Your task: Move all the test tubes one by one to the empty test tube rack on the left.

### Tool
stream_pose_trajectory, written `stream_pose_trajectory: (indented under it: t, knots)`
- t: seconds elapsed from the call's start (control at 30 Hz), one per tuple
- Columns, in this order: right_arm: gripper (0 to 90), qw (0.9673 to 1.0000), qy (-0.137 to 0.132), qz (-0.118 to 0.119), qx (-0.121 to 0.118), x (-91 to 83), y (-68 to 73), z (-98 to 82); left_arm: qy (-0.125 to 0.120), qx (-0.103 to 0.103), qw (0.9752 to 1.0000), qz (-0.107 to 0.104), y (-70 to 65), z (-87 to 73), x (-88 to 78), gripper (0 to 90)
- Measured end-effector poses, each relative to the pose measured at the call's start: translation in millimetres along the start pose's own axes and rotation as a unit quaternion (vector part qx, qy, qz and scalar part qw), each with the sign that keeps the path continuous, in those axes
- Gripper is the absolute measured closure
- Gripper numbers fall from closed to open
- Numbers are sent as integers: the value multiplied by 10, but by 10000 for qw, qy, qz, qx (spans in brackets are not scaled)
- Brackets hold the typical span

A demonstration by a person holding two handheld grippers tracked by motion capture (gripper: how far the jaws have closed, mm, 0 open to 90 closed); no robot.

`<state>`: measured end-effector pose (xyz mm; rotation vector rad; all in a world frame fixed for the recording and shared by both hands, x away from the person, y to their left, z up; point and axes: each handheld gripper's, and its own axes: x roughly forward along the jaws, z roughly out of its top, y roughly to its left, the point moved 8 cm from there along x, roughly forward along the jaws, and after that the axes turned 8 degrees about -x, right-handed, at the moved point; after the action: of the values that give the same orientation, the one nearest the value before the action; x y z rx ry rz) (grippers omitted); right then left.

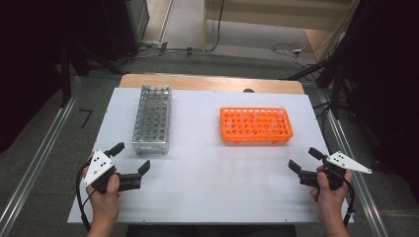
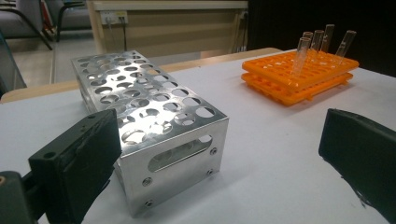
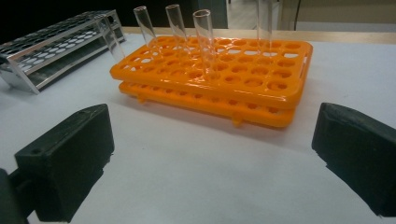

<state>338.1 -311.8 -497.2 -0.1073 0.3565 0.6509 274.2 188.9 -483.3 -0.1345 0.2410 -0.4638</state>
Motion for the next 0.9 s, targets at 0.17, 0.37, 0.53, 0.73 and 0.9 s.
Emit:
stream_pose_trajectory:
  t: [0.17, 0.37, 0.53, 0.73, 0.9]
  knots:
    - [0, 10000, -22, -19, -1, 19, 25, 71, 21, -1, 10000, -7, -12, -13, 9, 0]
    - [0, 9997, 26, -150, 171, 70, -35, 193, -38, -80, 10000, 8, -15, 7, 1, 0]
    - [30, 9998, 8, -130, 142, 191, -91, 341, -62, -77, 9999, 29, -19, 21, -8, 0]
    - [75, 9997, 114, -167, 136, 419, -216, 455, -56, -75, 10000, -9, -33, 28, 12, 0]
    - [189, 9991, 272, -284, 172, 645, -367, 482, 45, 70, 9999, -62, -97, 0, 52, 0]
